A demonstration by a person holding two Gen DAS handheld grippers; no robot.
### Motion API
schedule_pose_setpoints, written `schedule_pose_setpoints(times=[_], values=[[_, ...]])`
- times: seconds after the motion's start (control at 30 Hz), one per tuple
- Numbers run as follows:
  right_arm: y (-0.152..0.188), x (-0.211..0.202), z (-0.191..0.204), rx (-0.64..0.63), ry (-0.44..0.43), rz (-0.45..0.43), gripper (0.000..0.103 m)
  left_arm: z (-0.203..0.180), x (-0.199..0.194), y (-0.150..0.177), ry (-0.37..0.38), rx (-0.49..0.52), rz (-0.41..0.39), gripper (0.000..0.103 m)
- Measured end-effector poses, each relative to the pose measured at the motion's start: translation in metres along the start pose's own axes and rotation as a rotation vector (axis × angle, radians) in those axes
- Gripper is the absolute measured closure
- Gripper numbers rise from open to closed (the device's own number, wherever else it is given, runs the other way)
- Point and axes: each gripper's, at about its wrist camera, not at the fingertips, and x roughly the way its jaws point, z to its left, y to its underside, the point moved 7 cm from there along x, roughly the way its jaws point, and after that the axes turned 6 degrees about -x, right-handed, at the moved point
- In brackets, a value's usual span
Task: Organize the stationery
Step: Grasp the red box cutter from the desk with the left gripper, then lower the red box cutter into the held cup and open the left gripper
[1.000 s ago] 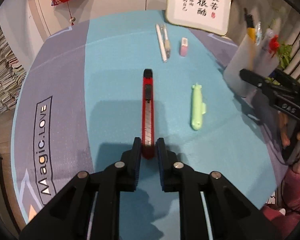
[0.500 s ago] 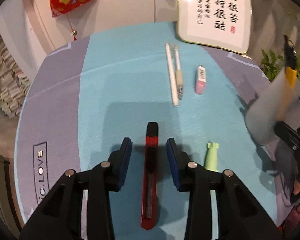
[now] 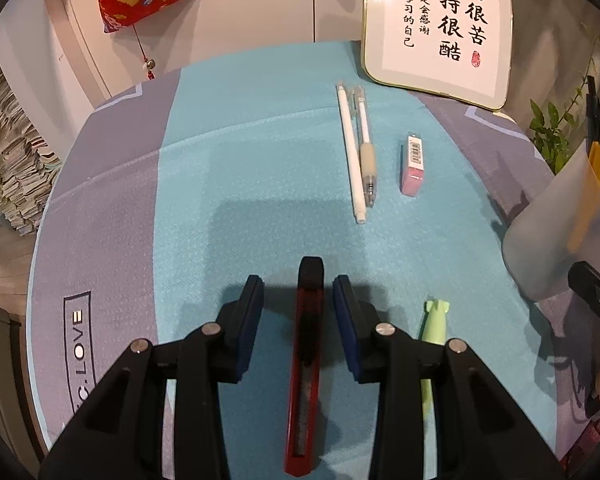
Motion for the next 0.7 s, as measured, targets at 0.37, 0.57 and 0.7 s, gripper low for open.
schedule_pose_setpoints(times=[0.37,0.57,0.7], values=[[0.0,0.0,-0.001,0.002,-0.002,0.0,0.032,-0.017,-0.061,-0.007,0.094,0.013,-0.099,0.092],[0.0,0.0,-0.003,0.004,-0.003,0.0,0.032,-0.04,-0.132,-0.024,0.218,0.014,-0.241,0.092],[0.0,0.0,-0.003,0.003,-0.002,0.0,0.032,-0.072,-0.167,-0.048,0.31,0.025,-0.315,0.092]])
